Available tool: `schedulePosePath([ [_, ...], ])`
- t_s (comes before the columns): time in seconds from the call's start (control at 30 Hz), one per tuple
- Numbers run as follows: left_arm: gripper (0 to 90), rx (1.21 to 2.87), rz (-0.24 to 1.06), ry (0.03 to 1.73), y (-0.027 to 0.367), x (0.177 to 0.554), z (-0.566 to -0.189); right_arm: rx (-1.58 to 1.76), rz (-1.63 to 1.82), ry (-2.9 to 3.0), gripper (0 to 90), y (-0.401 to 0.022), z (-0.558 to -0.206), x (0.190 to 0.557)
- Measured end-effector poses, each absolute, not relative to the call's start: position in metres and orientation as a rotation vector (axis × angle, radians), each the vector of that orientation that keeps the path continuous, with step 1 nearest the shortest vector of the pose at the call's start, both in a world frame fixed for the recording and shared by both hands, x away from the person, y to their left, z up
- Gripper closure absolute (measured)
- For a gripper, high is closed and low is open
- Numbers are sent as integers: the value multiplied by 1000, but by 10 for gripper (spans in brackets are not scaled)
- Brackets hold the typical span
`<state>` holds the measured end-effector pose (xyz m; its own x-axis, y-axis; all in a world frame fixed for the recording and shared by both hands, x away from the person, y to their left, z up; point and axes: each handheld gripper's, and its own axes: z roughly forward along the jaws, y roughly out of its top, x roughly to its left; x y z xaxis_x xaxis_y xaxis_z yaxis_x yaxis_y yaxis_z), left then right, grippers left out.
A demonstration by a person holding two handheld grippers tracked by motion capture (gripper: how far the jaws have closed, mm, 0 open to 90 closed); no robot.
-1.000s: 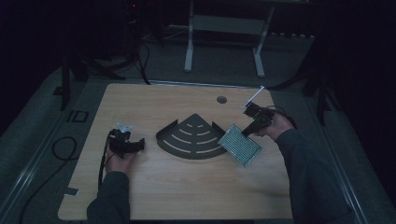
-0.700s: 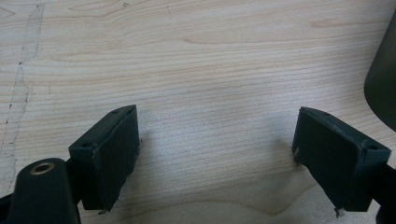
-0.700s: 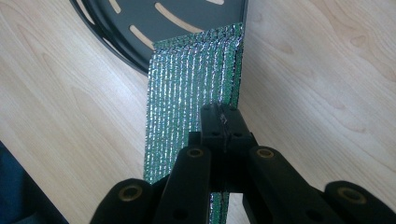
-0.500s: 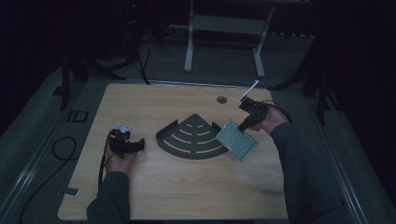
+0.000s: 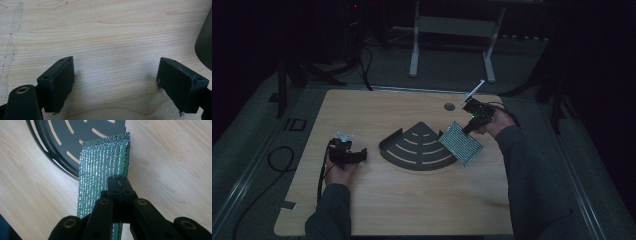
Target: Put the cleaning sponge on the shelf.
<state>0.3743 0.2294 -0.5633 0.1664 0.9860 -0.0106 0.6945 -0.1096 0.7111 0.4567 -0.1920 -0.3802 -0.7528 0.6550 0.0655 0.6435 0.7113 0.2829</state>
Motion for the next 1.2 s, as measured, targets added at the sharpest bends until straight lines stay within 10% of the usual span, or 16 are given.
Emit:
schedulePosePath([
  [1.2, 153, 1873, 649, 1586, 229, 376, -563, 1091, 520, 2872, 899, -160, -374, 478],
])
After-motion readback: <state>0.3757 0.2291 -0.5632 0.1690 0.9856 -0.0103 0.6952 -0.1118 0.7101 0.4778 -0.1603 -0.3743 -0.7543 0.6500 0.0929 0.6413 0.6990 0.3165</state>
